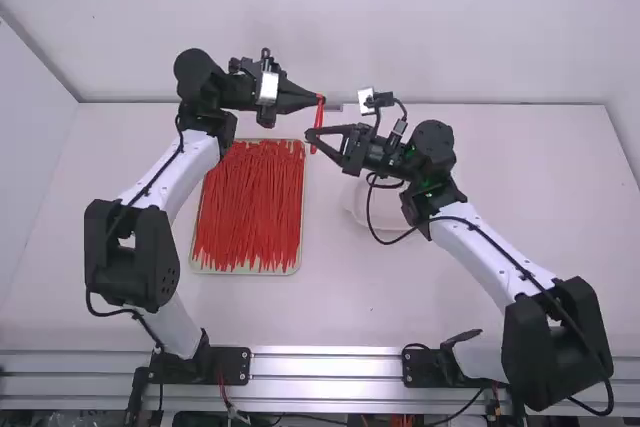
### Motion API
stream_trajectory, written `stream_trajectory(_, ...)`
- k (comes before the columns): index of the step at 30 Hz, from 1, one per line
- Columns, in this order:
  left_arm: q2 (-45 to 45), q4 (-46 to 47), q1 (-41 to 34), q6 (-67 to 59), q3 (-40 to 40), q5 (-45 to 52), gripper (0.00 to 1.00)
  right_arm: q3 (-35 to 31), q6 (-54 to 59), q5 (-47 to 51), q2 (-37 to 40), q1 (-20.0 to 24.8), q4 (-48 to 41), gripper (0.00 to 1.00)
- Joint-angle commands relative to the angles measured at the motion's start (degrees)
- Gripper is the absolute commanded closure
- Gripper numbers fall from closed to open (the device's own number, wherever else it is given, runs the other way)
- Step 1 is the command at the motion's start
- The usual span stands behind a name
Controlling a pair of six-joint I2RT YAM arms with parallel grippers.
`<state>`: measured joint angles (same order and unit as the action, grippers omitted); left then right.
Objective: Fasten the cable tie
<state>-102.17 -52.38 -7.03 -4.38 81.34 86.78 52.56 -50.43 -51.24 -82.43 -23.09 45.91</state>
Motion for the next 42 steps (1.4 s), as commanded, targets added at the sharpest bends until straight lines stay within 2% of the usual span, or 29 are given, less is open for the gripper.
stream_trajectory(1,0.2,-0.4,-0.7,-0.1,-0.4,-0.4,0.98,2.0,-0.4,0.1,0.0,-0.1,0.3,1.0)
stream_trajectory(12,0.2,-0.6,-0.9,-0.1,-0.4,-0.2,0.98,2.0,-0.6,0.1,0.0,-1.0,0.1,1.0)
stream_trajectory(42,0.2,-0.2,-0.9,-1.9,-0.4,2.9,0.98,2.0,-4.1,0.3,0.0,1.0,0.8,1.0)
